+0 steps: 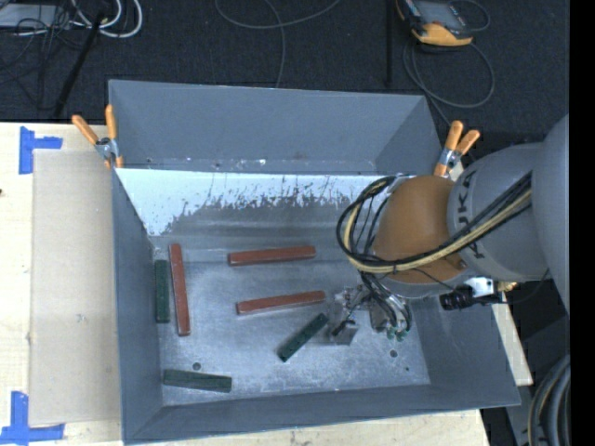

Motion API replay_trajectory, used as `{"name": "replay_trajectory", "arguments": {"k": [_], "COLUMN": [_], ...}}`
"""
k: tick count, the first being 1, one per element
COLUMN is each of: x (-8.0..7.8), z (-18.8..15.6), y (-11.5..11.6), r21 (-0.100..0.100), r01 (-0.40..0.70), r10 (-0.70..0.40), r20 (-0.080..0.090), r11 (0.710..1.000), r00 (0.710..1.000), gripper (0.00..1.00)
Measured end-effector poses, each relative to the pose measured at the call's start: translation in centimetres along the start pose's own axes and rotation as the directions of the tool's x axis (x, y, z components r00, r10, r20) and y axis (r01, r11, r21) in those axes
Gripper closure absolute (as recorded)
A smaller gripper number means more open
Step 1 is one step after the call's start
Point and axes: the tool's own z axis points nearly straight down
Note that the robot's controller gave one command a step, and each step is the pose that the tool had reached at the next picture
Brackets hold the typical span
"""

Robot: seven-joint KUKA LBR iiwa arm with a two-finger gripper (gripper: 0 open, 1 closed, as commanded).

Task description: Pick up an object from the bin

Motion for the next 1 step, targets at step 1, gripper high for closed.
{"name": "replay_trajectory", "arguments": {"k": [1], "x": [0.01], "z": [0.01], "y": [0.0], "r21": [0.0], "r01": [0.001], "r10": [-0.001], "r20": [0.0], "r11": [1.0], "r00": [1.0], "gripper": [0.0]}}
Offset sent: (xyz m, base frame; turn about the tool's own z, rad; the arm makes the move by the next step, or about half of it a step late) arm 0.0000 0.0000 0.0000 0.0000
